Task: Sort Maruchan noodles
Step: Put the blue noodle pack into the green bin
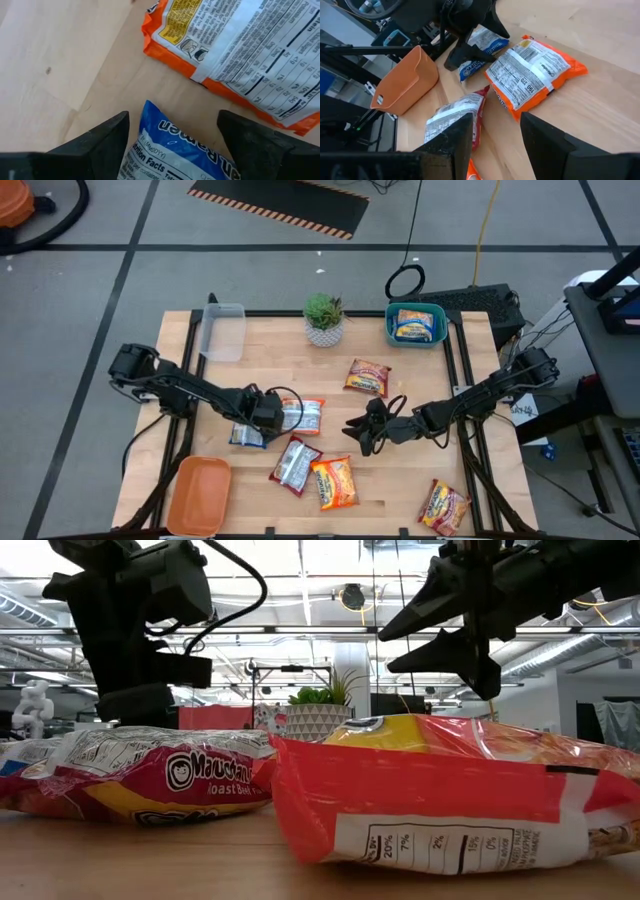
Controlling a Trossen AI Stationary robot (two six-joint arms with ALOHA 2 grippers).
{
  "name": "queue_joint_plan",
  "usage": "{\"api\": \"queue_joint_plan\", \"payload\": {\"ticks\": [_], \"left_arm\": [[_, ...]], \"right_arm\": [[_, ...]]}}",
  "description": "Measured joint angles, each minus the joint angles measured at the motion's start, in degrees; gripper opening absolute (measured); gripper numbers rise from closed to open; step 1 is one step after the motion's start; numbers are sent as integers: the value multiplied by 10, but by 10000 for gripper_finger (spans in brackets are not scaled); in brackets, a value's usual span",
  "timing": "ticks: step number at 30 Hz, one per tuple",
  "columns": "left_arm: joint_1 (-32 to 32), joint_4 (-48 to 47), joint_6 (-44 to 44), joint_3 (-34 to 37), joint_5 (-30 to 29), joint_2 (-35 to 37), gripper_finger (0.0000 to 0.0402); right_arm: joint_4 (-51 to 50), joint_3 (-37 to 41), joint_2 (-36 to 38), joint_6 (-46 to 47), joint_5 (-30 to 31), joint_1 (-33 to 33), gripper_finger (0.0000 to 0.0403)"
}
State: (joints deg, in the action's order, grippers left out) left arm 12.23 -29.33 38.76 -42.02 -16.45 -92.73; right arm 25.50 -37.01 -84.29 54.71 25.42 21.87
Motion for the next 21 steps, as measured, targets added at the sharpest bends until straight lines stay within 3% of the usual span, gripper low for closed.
{"api": "queue_joint_plan", "payload": {"ticks": [5, 15, 21], "left_arm": [[0, -2, 0, 2, 12, 4, 275], [1, 7, -46, 2, 32, 10, 120], [1, 10, -75, 0, 36, 10, 83]], "right_arm": [[0, 0, 0, -5, 0, 0, 157], [0, 0, 0, -14, 0, 0, 157], [0, 0, 0, -14, 0, 0, 157]]}}
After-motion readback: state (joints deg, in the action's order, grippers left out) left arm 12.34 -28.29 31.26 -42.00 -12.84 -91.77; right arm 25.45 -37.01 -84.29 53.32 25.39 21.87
